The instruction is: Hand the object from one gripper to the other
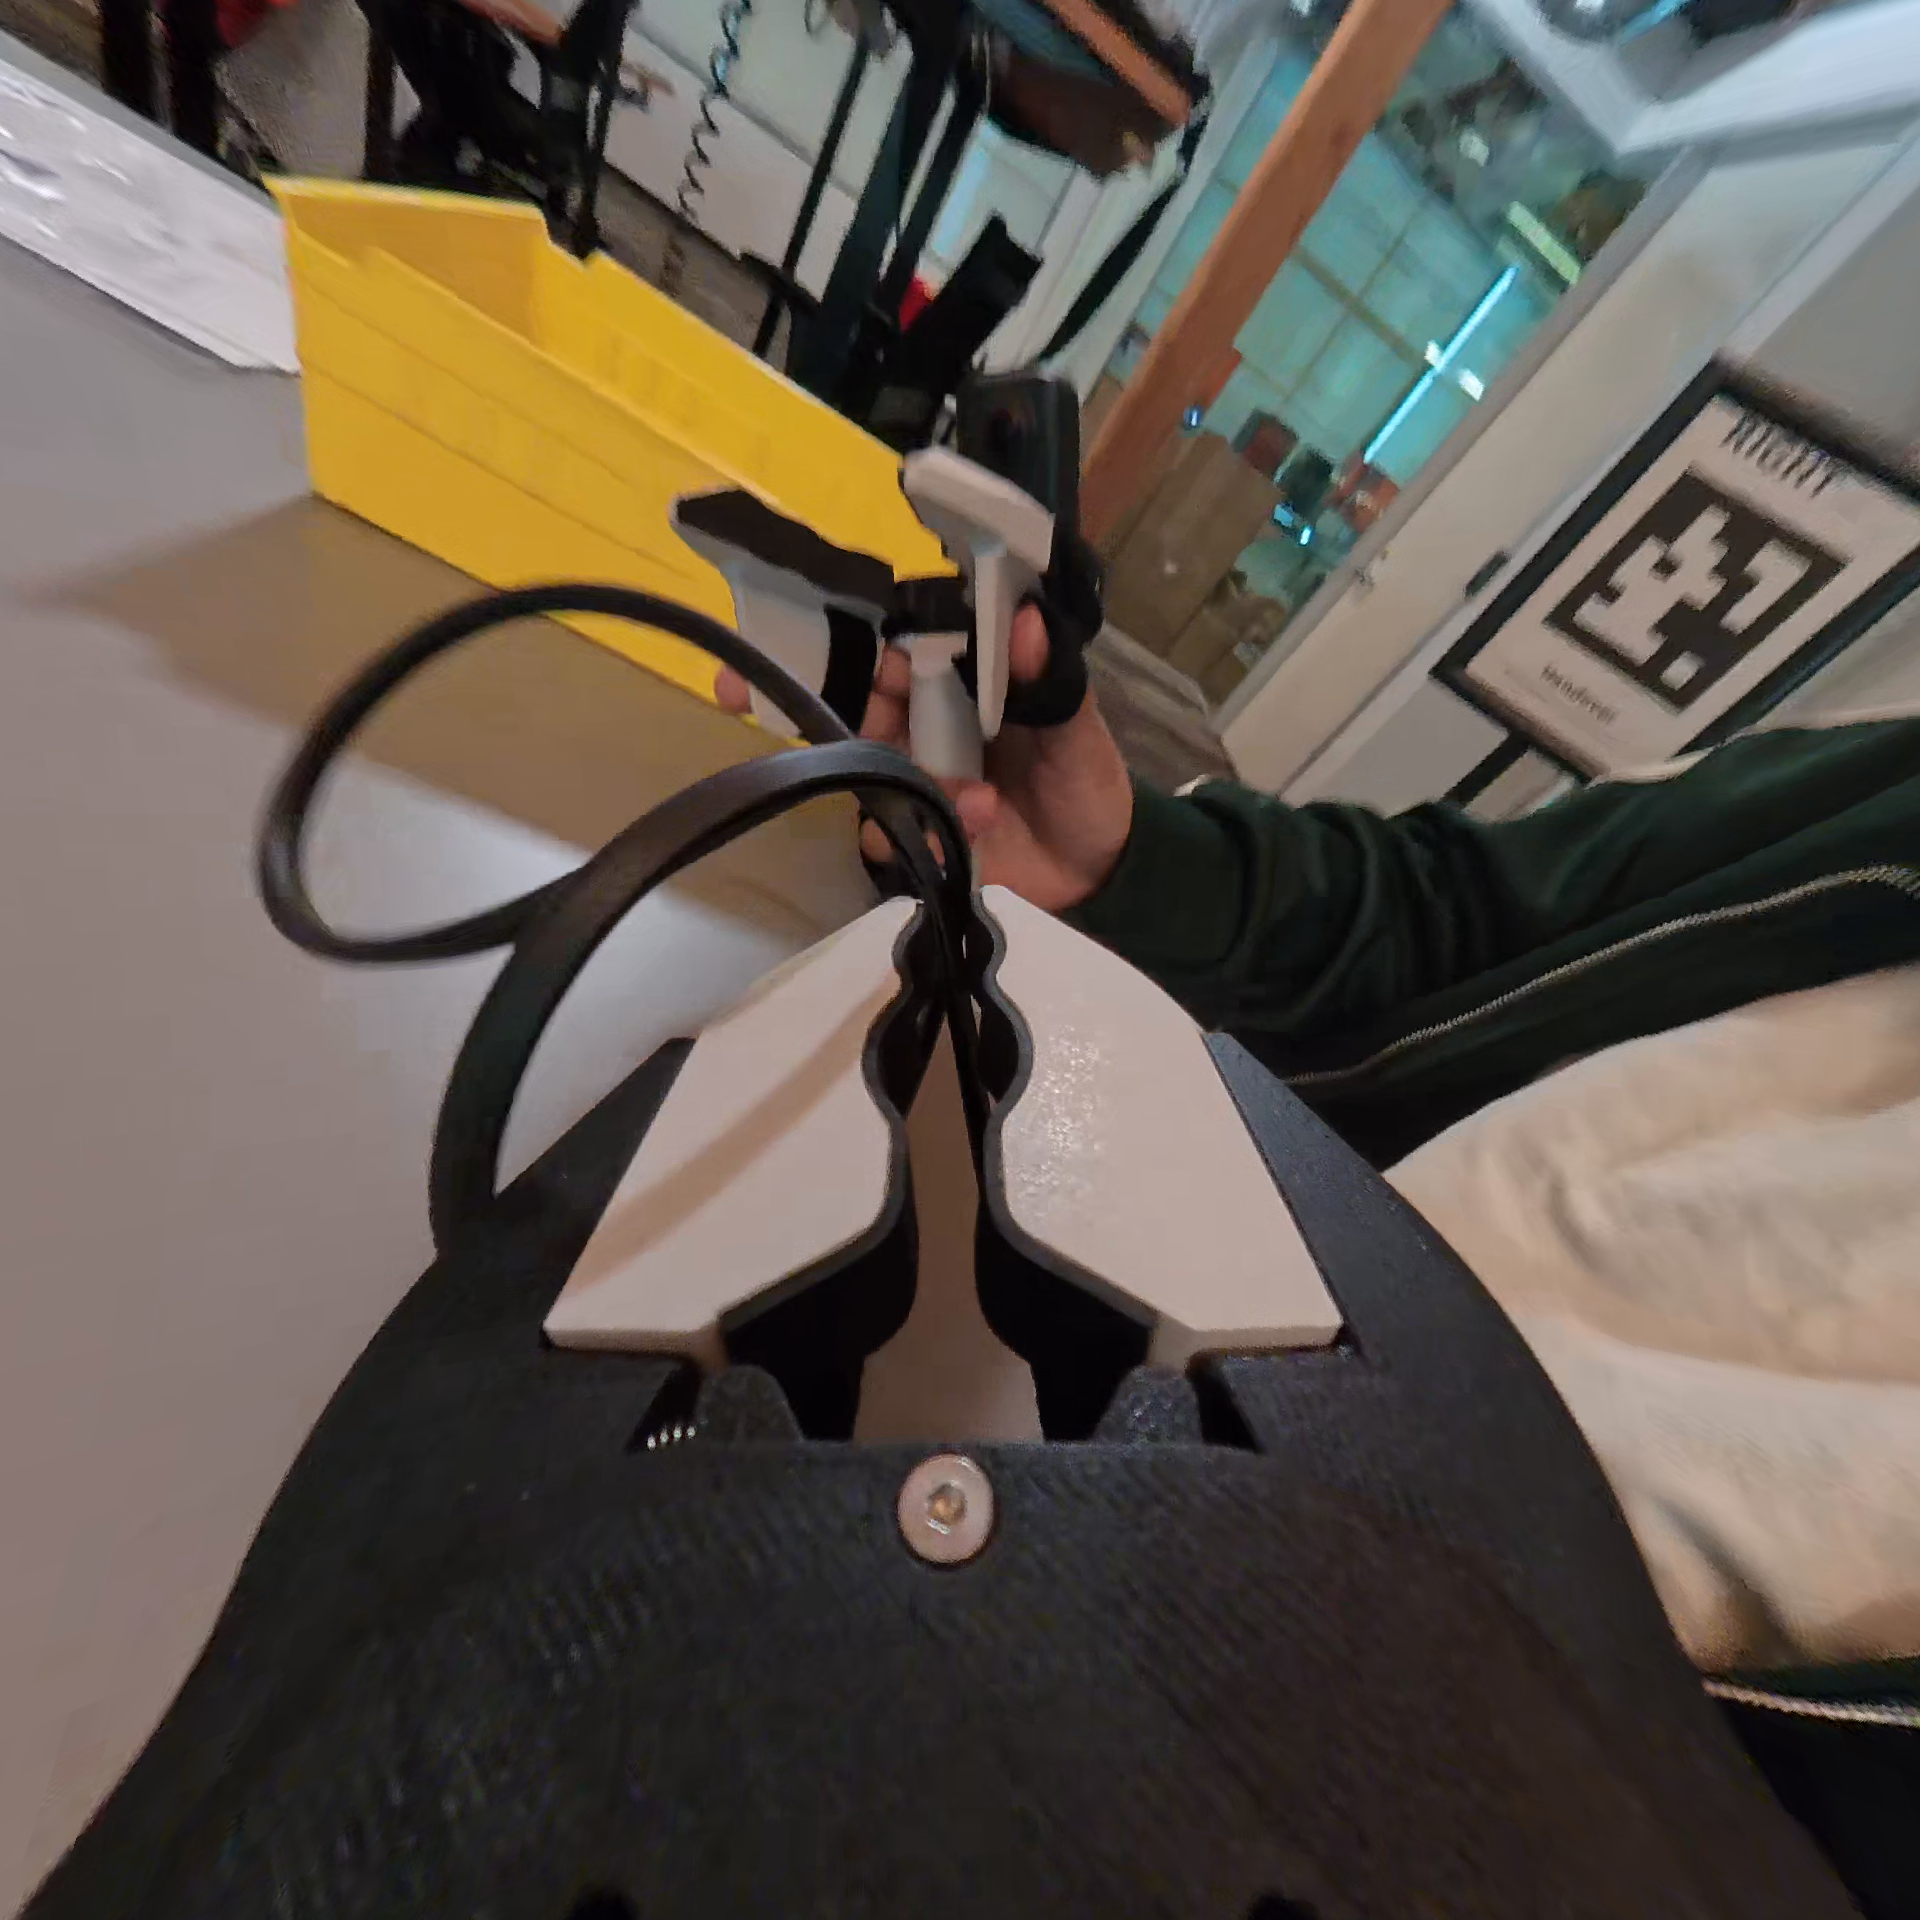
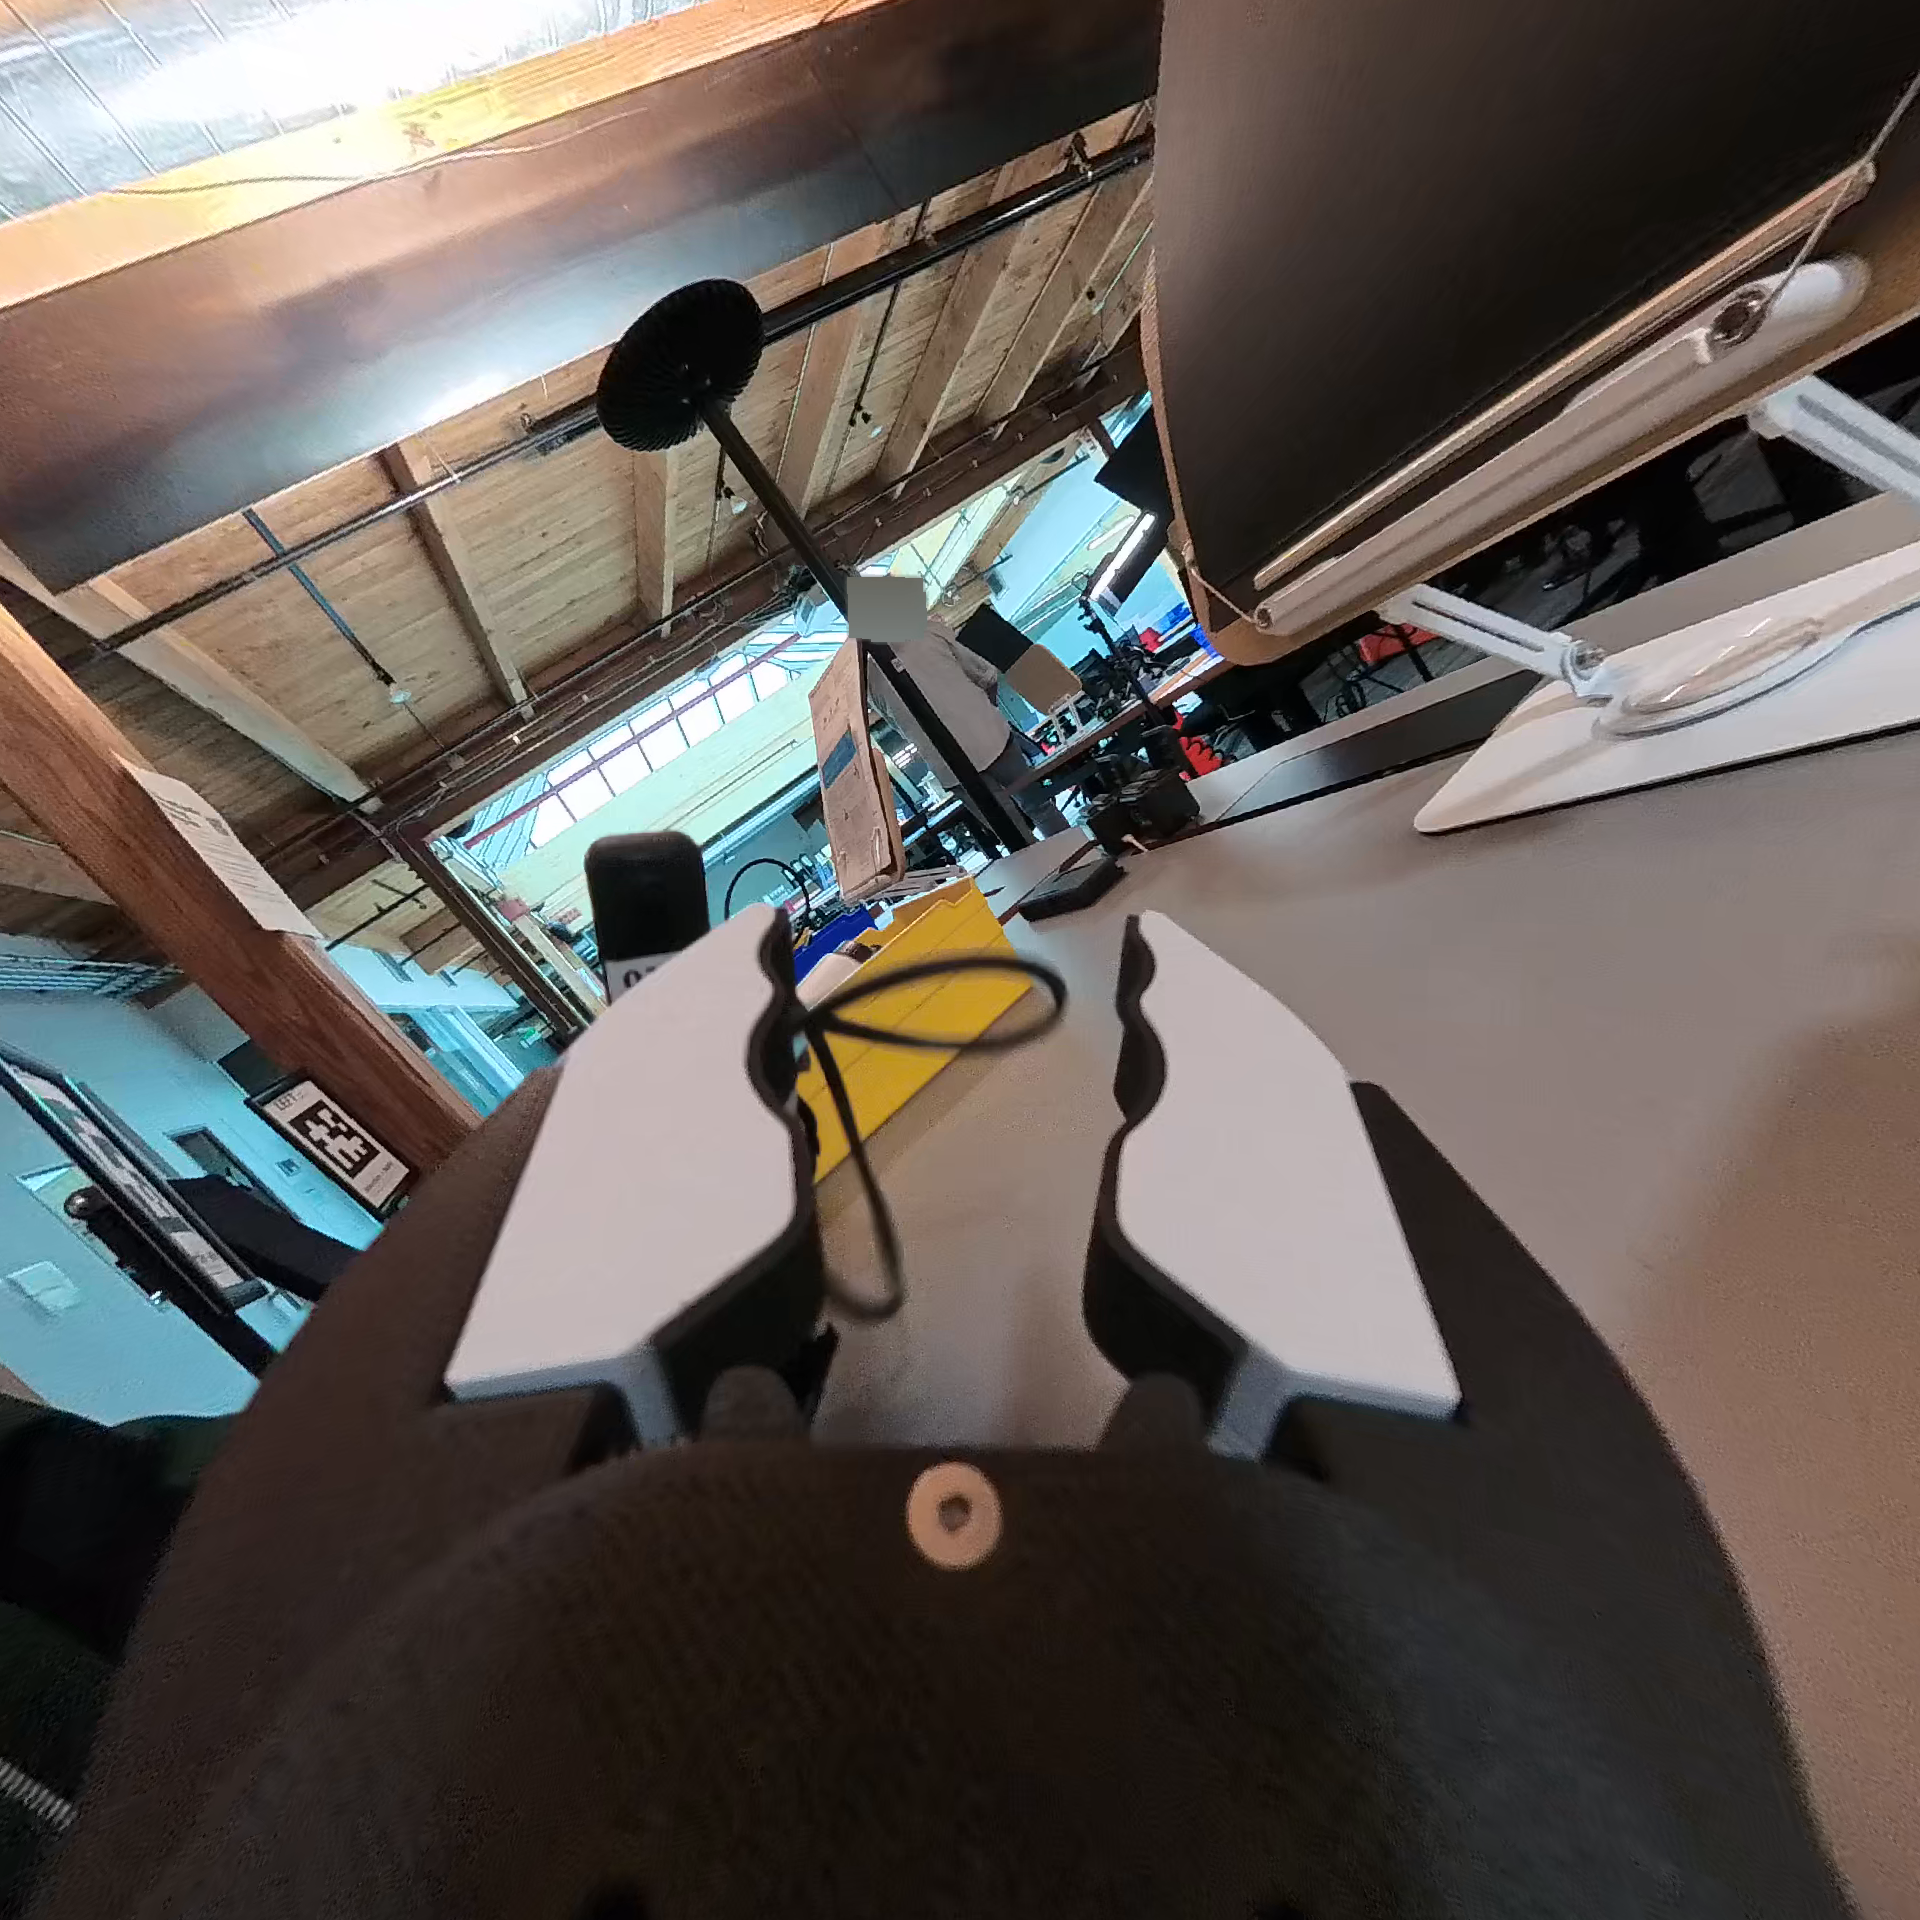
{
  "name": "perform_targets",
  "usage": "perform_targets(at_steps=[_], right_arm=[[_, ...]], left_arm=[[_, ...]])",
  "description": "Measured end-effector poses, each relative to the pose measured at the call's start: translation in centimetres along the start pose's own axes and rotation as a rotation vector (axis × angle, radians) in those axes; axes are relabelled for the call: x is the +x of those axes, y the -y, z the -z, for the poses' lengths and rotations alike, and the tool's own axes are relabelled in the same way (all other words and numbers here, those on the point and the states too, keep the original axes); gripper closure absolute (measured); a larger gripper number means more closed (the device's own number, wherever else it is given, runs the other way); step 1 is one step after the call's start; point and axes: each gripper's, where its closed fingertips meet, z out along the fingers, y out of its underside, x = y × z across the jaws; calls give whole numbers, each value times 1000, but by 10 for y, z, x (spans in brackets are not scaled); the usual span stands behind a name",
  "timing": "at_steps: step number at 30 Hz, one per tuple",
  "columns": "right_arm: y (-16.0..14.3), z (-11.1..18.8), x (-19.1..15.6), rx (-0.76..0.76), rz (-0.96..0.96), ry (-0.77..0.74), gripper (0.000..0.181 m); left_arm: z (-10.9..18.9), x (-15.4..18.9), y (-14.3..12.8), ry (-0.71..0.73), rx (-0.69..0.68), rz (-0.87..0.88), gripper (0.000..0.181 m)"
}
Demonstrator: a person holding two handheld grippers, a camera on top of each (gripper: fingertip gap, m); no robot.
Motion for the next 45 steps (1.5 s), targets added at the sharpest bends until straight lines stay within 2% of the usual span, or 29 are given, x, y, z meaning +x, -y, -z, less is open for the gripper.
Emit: perform_targets(at_steps=[2,5,6,7,9,14,17,25,30,31,33,36,38,42,43,45], right_arm=[[-2,-1,-1,-14,14,1,122],[-9,-4,-5,-44,36,11,124],[-11,-5,-6,-54,42,15,125],[-13,-5,-8,-63,48,19,125],[-15,-6,-10,-74,60,23,126],[-21,-9,-14,-116,117,30,128],[-31,-12,-20,-178,225,29,132],[-70,-16,-49,-413,727,82,144],[-85,-17,-46,-478,912,38,152],[-87,-17,-44,-491,913,31,155],[-90,-15,-45,-521,899,52,175],[-75,-16,-40,-462,862,-5,175],[-55,-14,-25,-399,784,-109,175],[-26,5,31,-349,586,-373,175],[-24,9,43,-345,534,-419,173],[-27,14,59,-353,444,-463,148]], left_arm=[[11,3,18,-44,84,142,175],[43,1,57,-296,382,597,176],[52,-3,60,-353,432,695,176],[54,-8,55,-335,420,708,176],[50,-20,41,-195,355,628,175],[38,-21,30,-84,251,534,175],[29,-18,23,-61,186,500,175],[11,-11,-5,13,-48,415,175],[-2,5,-20,-35,-169,386,175],[-4,8,-20,-43,-172,385,175],[-5,8,-19,-45,-165,387,175],[0,6,-16,-43,-148,394,175],[3,5,-13,-49,-131,402,175],[8,14,-4,-112,-106,400,175],[9,16,-1,-129,-97,393,175],[12,22,5,-163,-74,391,175]])
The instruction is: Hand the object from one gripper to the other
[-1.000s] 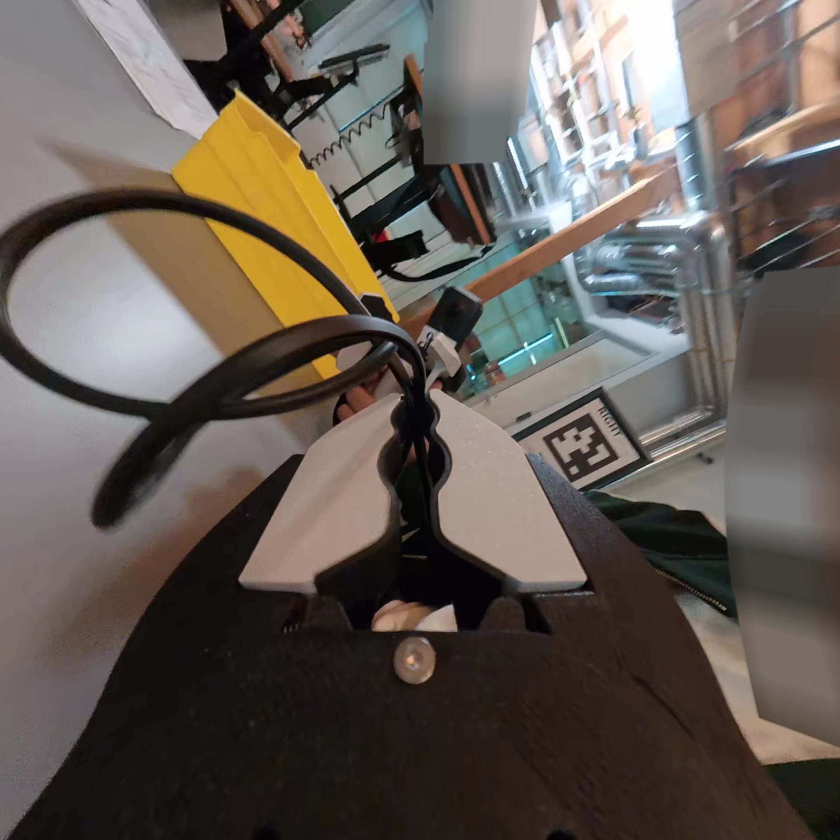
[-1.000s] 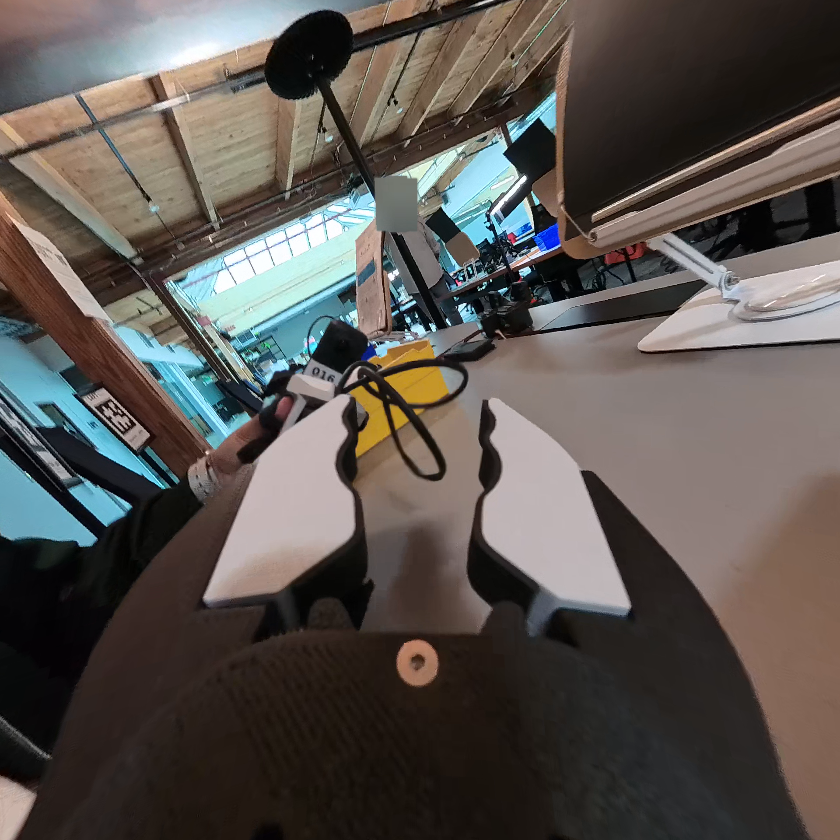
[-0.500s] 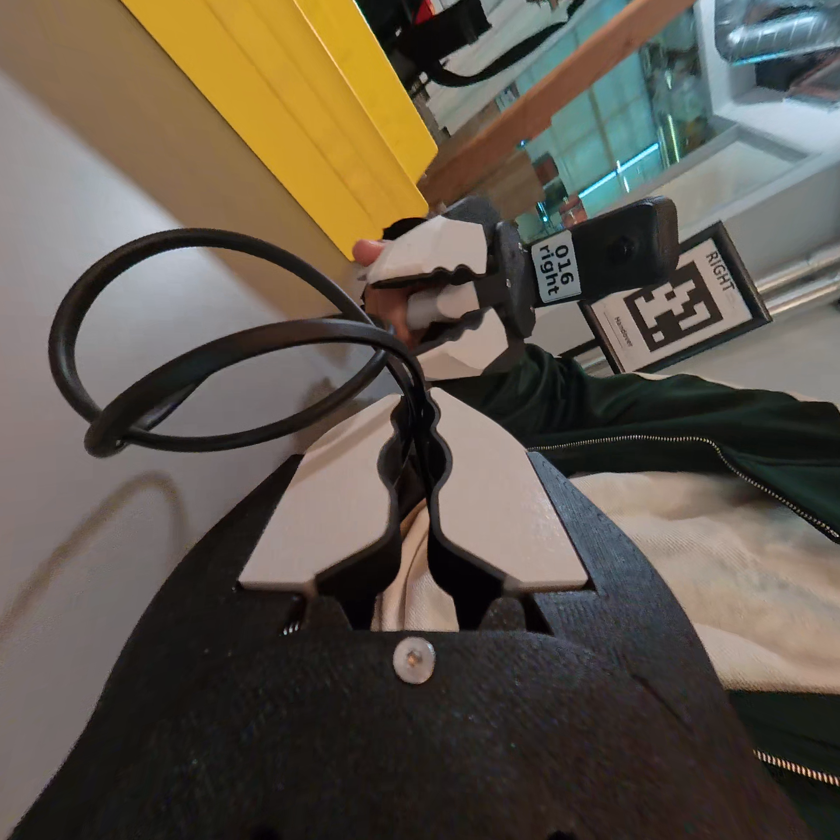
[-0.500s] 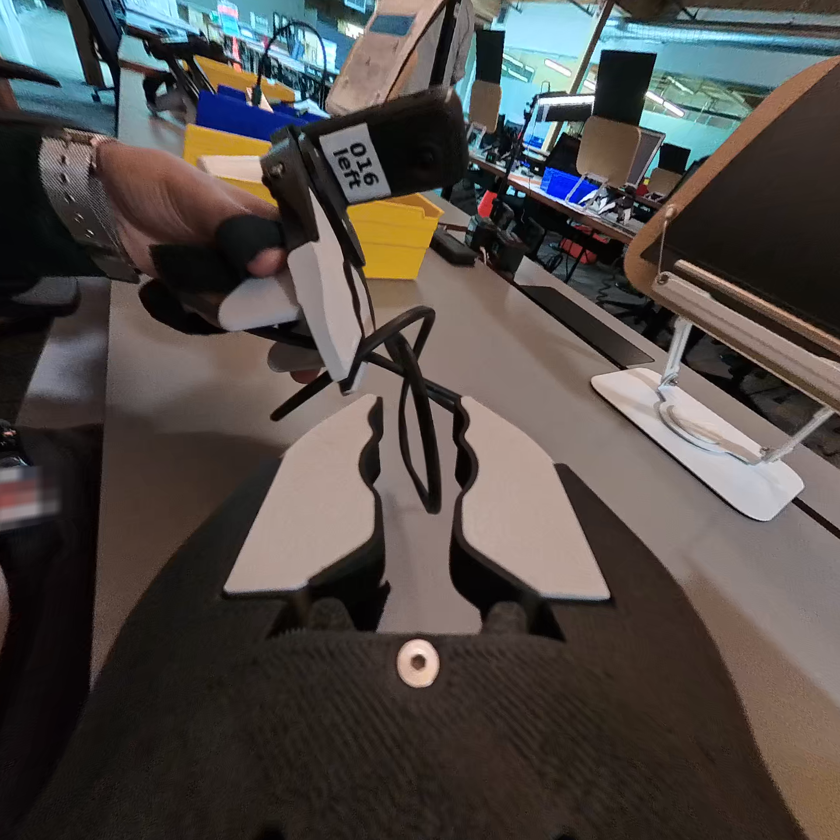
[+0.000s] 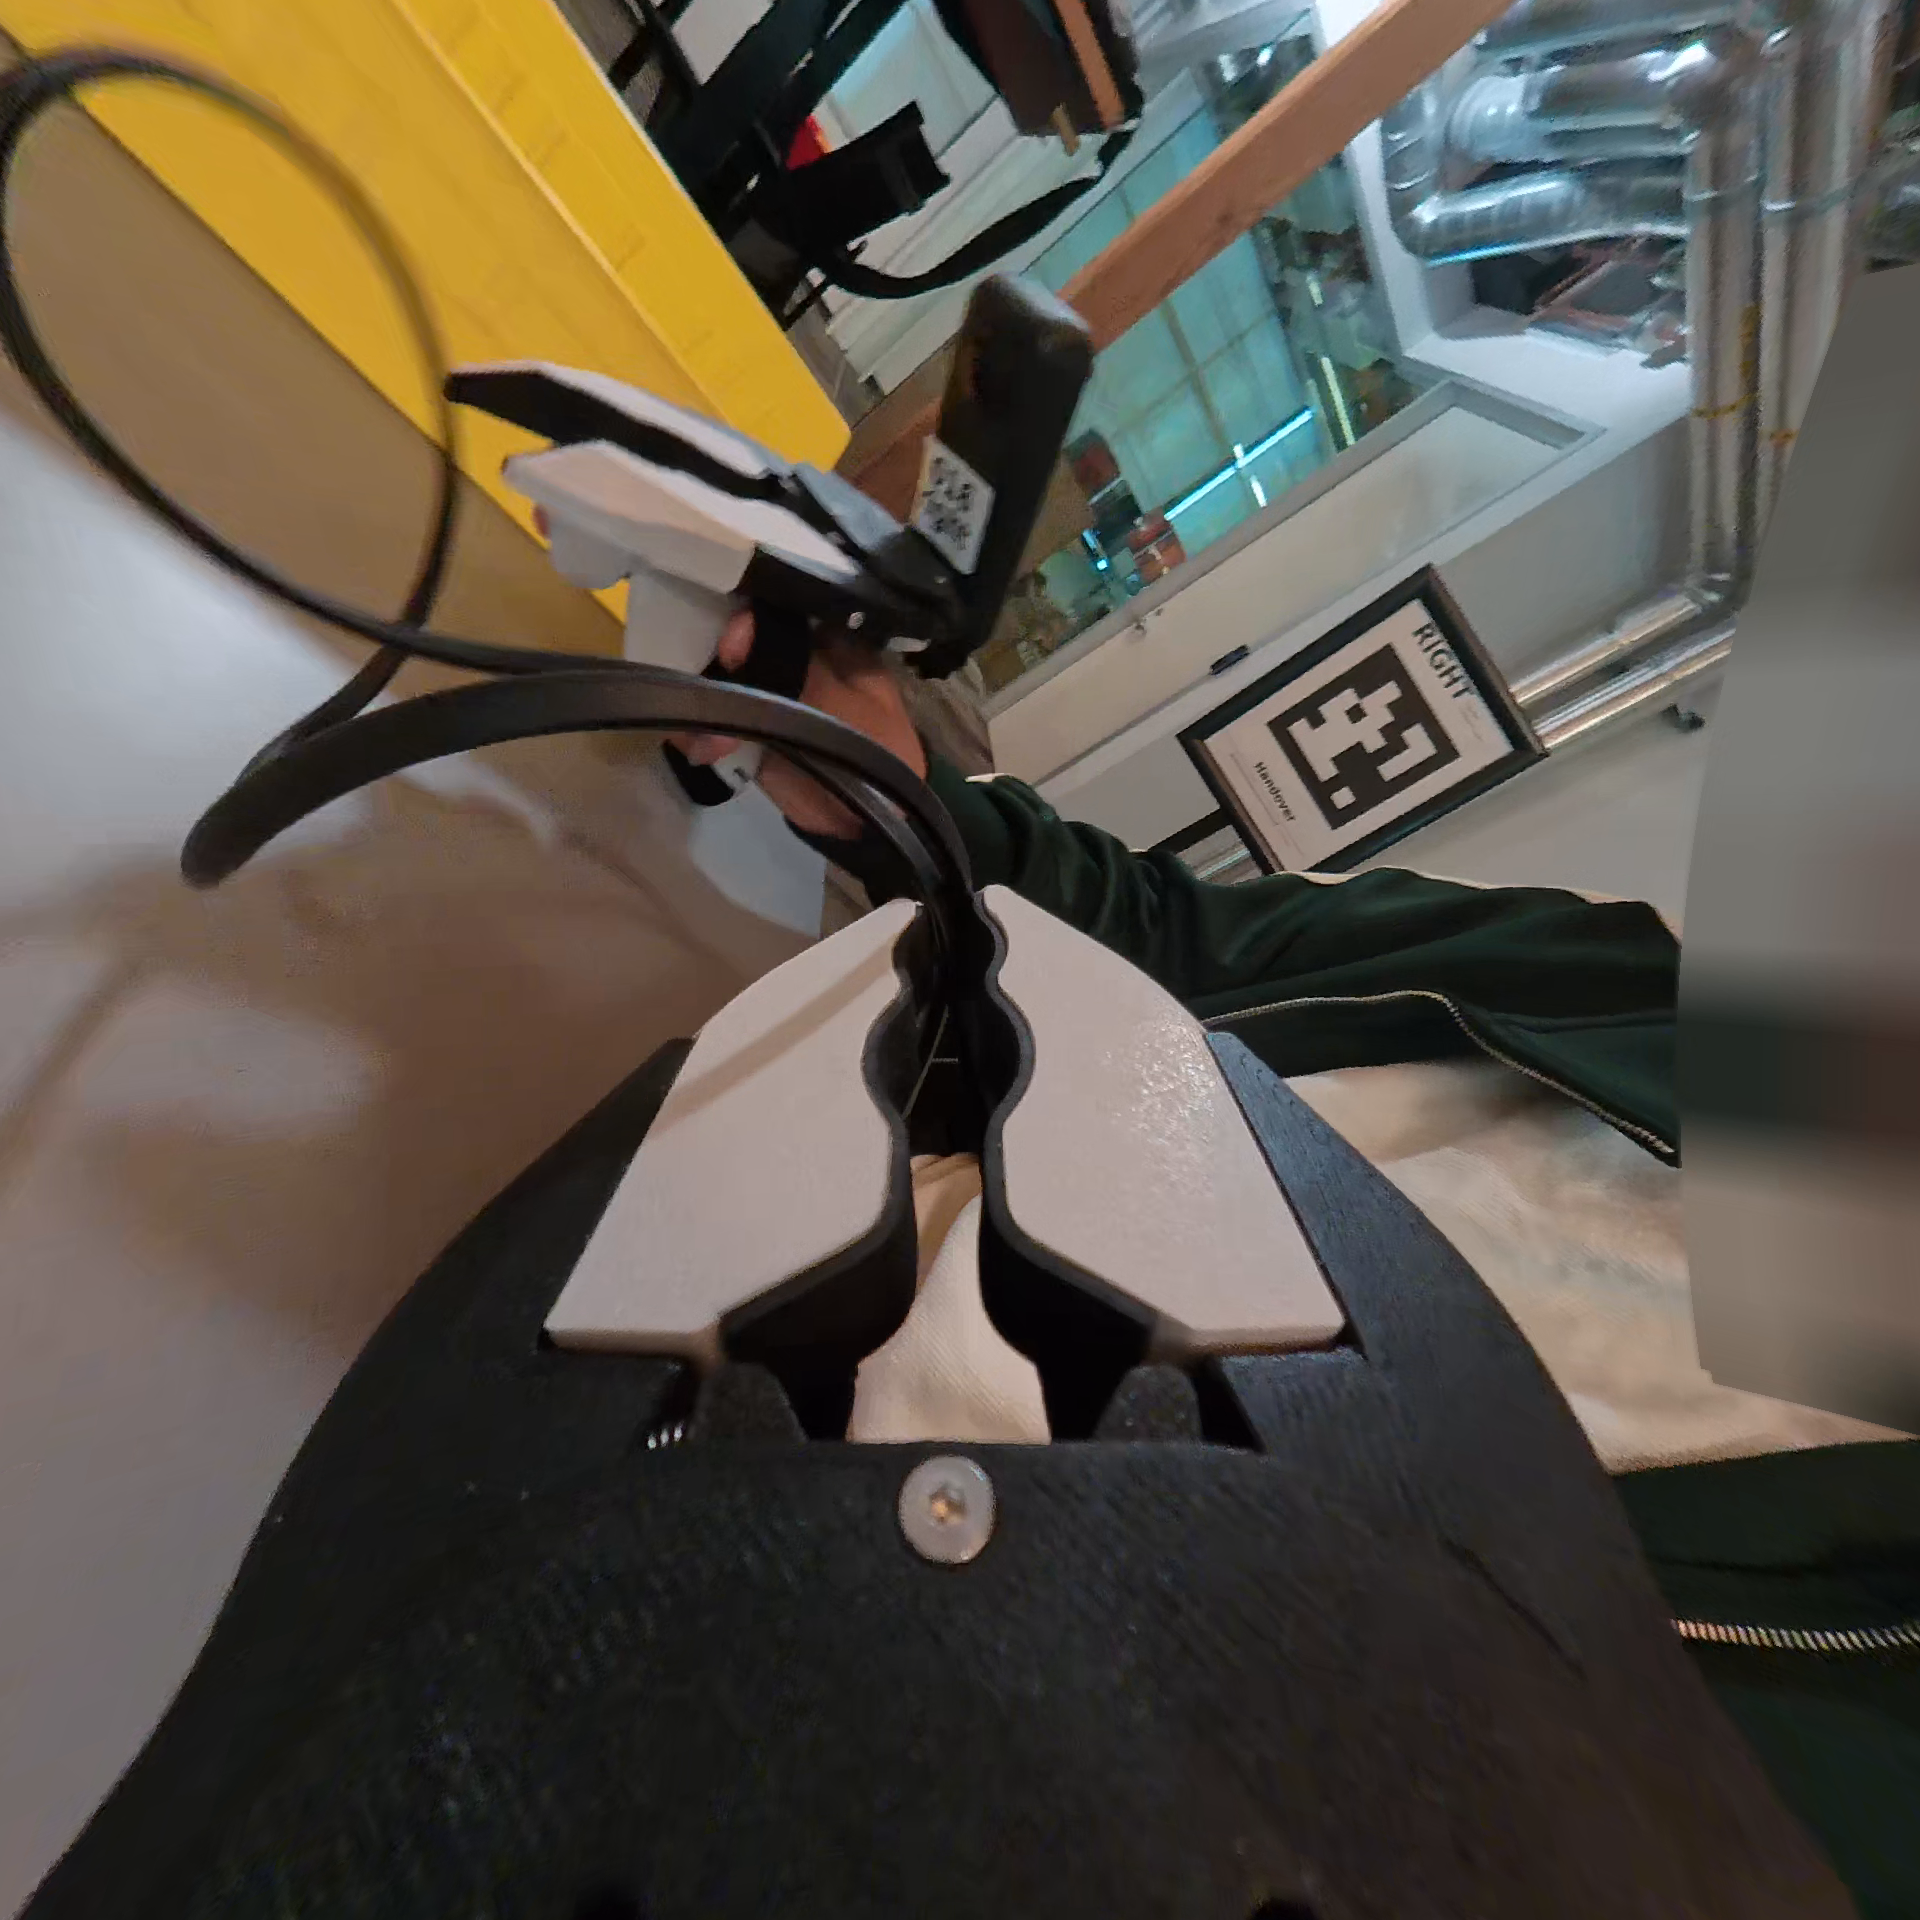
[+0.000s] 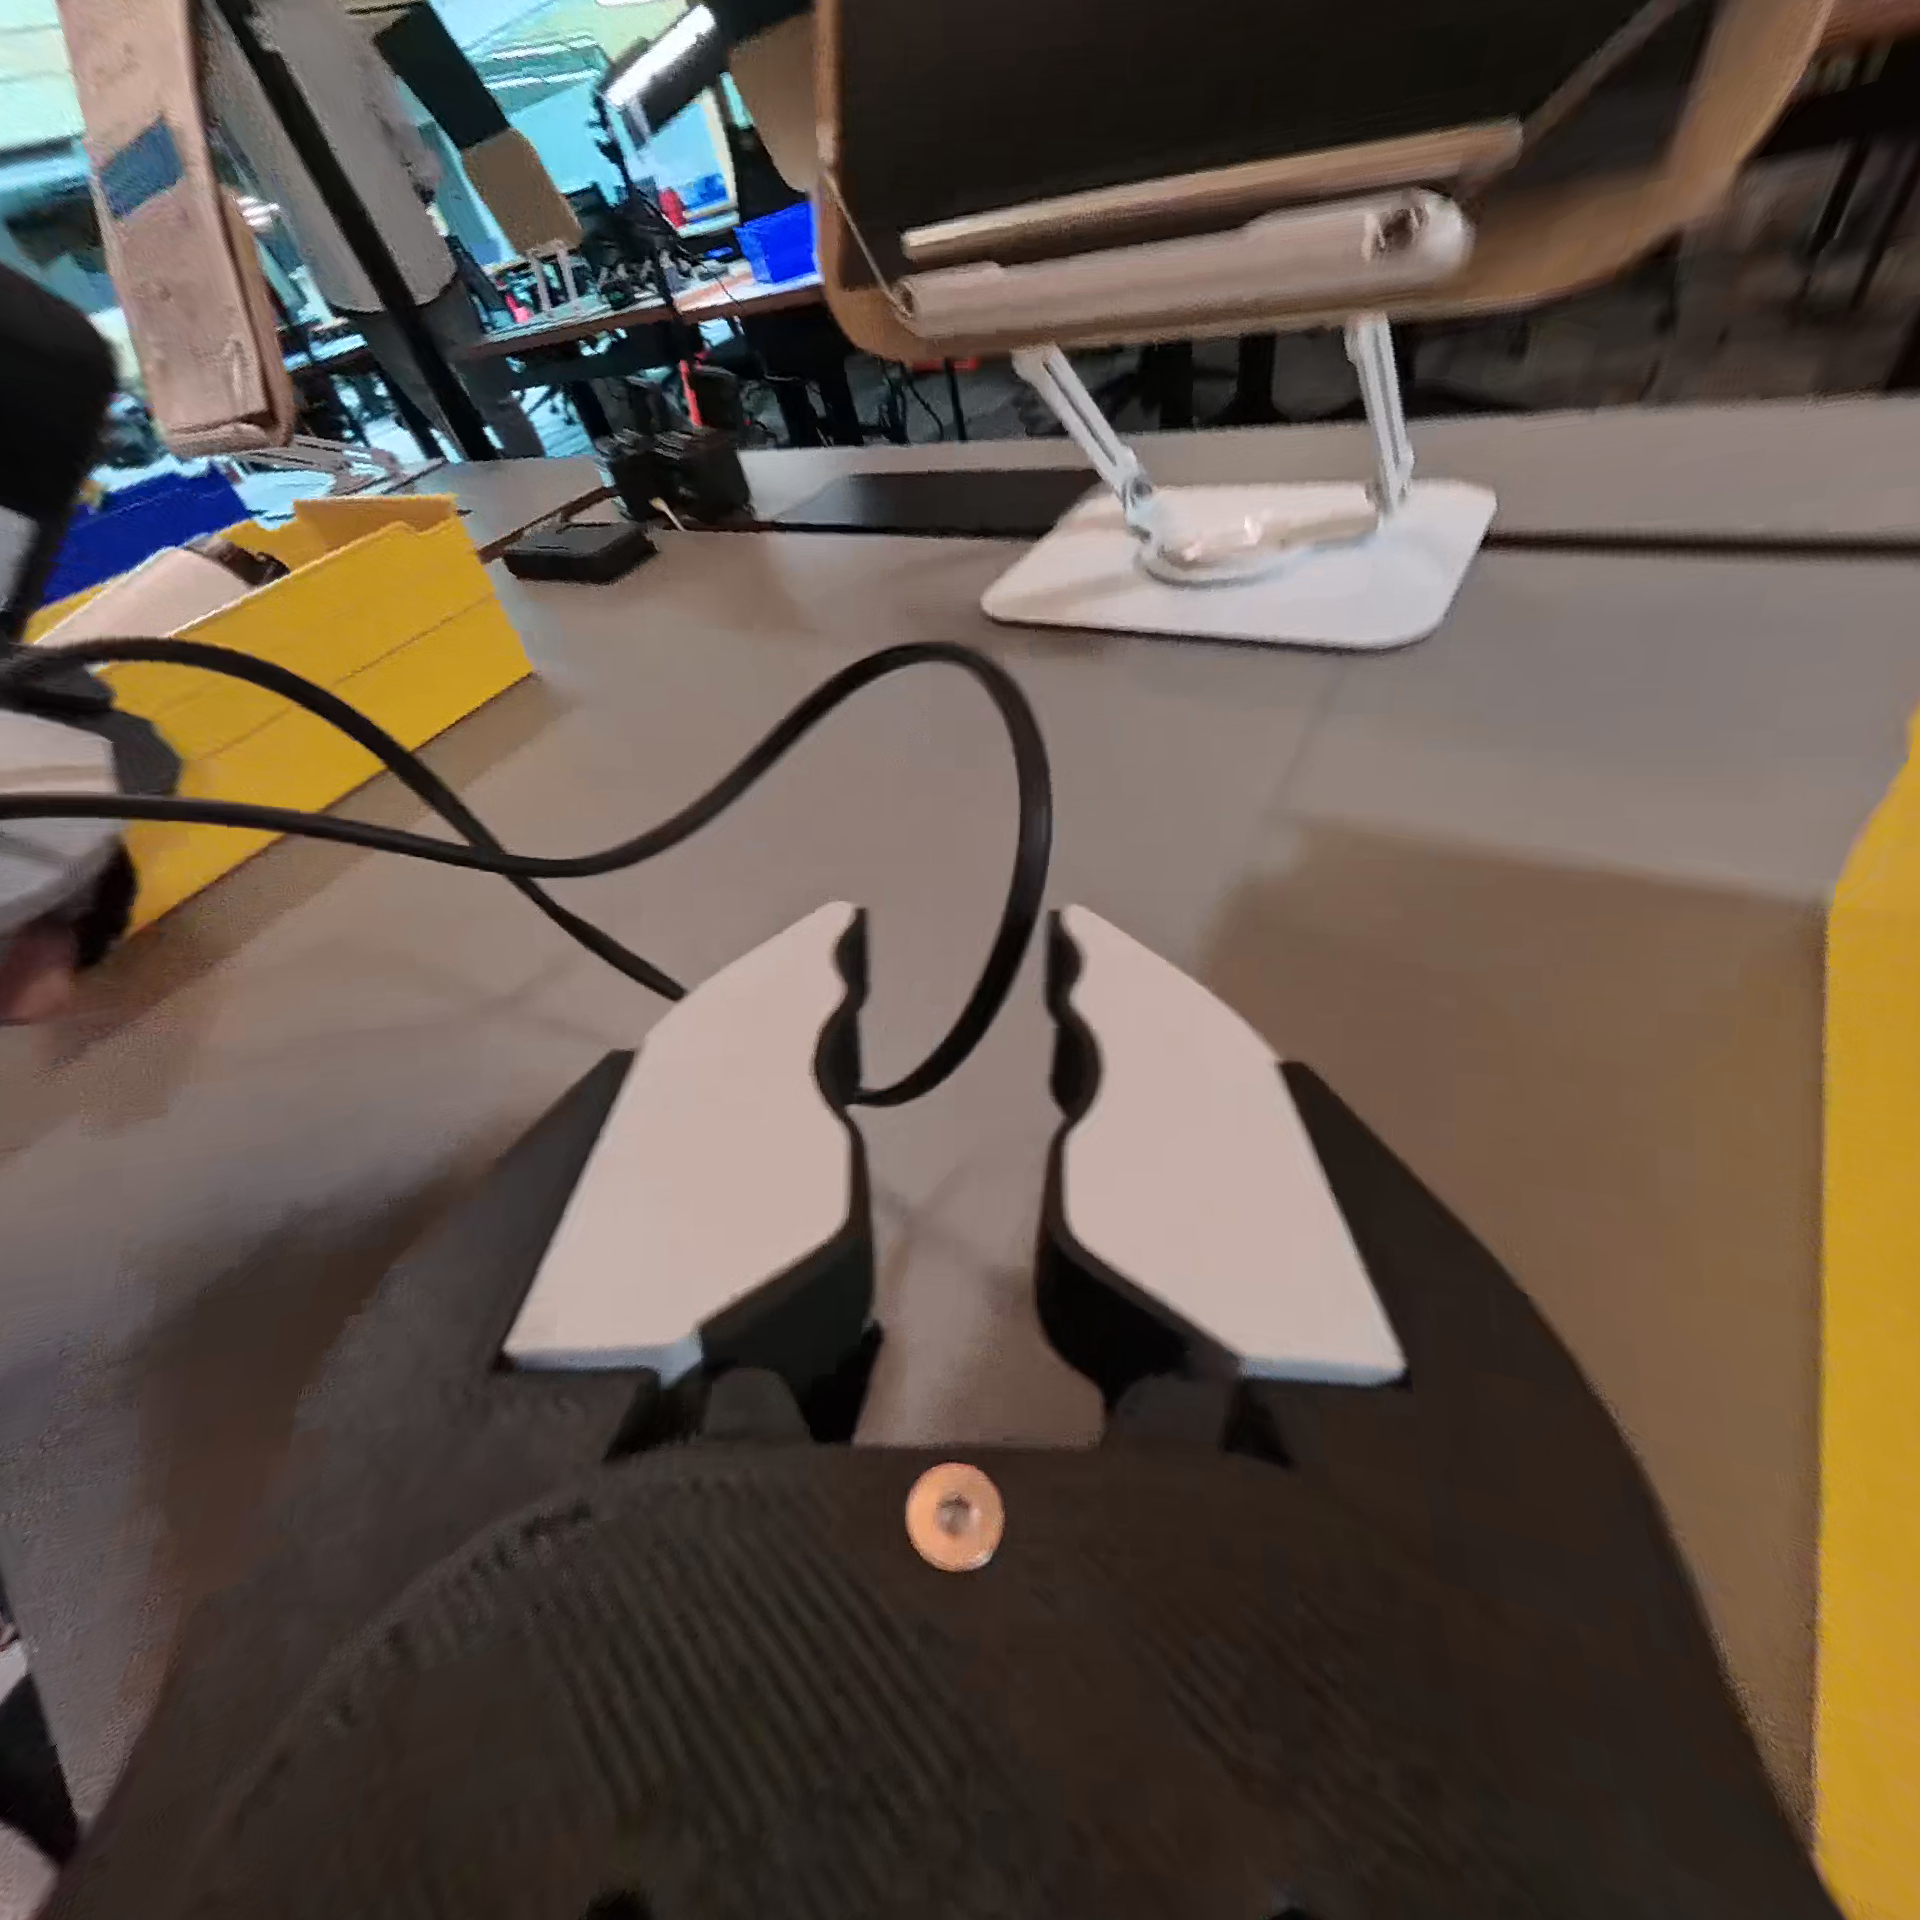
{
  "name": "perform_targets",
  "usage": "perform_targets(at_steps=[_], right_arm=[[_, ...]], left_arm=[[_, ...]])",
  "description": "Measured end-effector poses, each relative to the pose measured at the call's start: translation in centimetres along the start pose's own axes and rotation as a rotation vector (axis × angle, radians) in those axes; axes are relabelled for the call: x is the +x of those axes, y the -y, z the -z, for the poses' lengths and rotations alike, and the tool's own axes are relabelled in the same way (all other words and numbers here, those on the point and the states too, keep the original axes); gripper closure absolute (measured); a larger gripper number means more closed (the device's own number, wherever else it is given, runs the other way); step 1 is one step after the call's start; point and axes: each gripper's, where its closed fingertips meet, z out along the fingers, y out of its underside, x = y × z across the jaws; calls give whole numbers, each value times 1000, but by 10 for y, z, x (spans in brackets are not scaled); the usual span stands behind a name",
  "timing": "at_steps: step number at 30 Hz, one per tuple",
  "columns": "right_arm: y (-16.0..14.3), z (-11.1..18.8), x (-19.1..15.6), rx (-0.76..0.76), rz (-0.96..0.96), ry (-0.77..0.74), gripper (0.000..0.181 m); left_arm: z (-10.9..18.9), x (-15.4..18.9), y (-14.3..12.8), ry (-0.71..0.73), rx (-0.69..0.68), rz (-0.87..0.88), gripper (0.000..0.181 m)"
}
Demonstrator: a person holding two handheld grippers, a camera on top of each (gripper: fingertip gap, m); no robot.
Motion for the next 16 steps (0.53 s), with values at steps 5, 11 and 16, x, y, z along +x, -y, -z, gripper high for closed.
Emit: perform_targets(at_steps=[5,11,16], right_arm=[[-3,-5,-1,13,-18,-3,106],[16,2,-63,131,151,249,113],[9,7,-119,166,368,390,101]], left_arm=[[7,6,7,-14,37,-12,174],[10,29,16,-128,85,0,174],[4,59,21,-275,123,15,174]])
